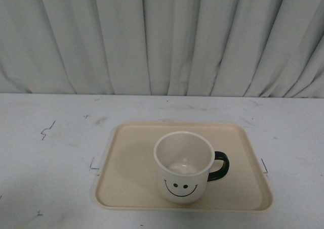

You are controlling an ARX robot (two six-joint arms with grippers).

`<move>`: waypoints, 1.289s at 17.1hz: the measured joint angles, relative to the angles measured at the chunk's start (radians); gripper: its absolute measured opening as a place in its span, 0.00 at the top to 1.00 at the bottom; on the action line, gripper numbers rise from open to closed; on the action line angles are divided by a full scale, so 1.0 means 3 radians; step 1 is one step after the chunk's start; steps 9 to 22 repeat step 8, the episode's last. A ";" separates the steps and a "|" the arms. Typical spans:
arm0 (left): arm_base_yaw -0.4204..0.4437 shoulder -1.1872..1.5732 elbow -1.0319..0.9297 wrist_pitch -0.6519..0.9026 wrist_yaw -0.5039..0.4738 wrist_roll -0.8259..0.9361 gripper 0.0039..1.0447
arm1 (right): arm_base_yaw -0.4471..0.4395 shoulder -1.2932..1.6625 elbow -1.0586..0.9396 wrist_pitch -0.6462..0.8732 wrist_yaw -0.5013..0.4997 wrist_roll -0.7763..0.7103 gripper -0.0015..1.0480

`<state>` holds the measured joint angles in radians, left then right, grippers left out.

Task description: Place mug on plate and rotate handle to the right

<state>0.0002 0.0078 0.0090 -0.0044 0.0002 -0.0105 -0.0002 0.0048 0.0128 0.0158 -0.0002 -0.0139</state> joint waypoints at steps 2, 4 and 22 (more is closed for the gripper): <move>0.0000 0.0000 0.0000 0.0000 0.0000 0.0000 0.06 | 0.0000 0.0003 0.0009 -0.0014 0.0004 0.0000 0.98; 0.0000 0.0000 0.0000 0.0004 -0.0001 0.0000 0.06 | 0.0000 0.0003 -0.0004 -0.0083 0.0004 0.0000 0.98; 0.0000 0.0000 0.0000 0.0003 -0.0001 0.0000 0.06 | 0.0000 -0.0001 -0.0004 -0.0066 0.0003 -0.0001 0.36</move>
